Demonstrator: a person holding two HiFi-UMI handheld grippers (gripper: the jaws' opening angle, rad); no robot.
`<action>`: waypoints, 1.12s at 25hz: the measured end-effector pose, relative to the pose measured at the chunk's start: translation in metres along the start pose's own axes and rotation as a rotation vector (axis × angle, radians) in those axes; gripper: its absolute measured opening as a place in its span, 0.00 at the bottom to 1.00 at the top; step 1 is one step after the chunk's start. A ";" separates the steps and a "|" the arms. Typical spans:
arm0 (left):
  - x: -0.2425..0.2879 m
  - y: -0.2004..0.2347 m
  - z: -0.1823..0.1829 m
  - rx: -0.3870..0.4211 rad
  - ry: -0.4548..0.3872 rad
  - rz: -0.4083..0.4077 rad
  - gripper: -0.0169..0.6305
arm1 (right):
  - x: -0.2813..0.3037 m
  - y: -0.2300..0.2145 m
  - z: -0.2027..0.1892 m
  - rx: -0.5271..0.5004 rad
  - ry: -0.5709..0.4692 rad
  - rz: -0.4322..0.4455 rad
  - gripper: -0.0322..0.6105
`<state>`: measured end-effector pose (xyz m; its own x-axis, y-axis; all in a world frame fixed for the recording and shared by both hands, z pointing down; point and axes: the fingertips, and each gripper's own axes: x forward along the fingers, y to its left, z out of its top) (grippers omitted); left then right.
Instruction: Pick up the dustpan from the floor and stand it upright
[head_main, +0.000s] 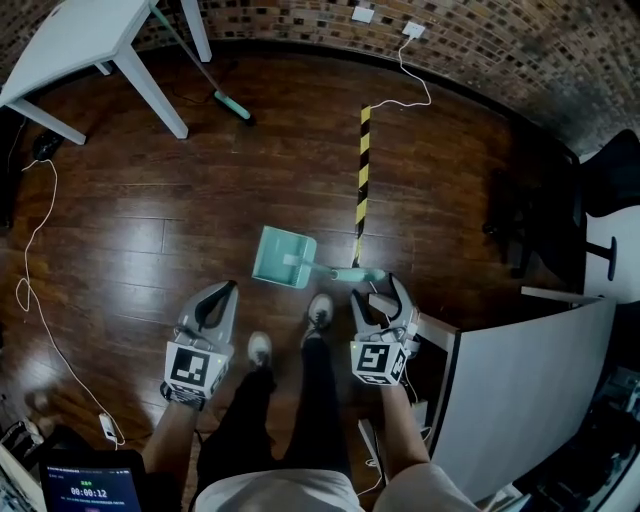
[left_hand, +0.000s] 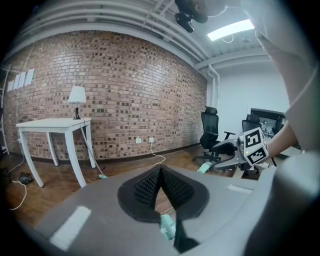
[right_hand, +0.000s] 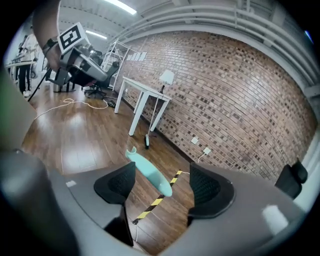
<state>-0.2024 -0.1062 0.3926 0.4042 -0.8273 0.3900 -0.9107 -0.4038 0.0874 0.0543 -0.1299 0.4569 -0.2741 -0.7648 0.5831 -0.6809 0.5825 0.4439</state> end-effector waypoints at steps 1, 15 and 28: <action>-0.002 0.000 0.006 0.003 -0.006 -0.001 0.03 | -0.004 -0.005 0.006 0.024 -0.007 -0.009 0.58; -0.074 -0.013 0.151 0.070 -0.204 -0.092 0.03 | -0.136 -0.068 0.155 0.242 -0.170 -0.253 0.33; -0.143 -0.054 0.245 0.151 -0.379 -0.086 0.03 | -0.235 -0.091 0.201 0.333 -0.326 -0.266 0.12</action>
<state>-0.1896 -0.0621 0.1073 0.5063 -0.8621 0.0193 -0.8611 -0.5067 -0.0414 0.0439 -0.0582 0.1429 -0.2230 -0.9508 0.2151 -0.9198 0.2783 0.2764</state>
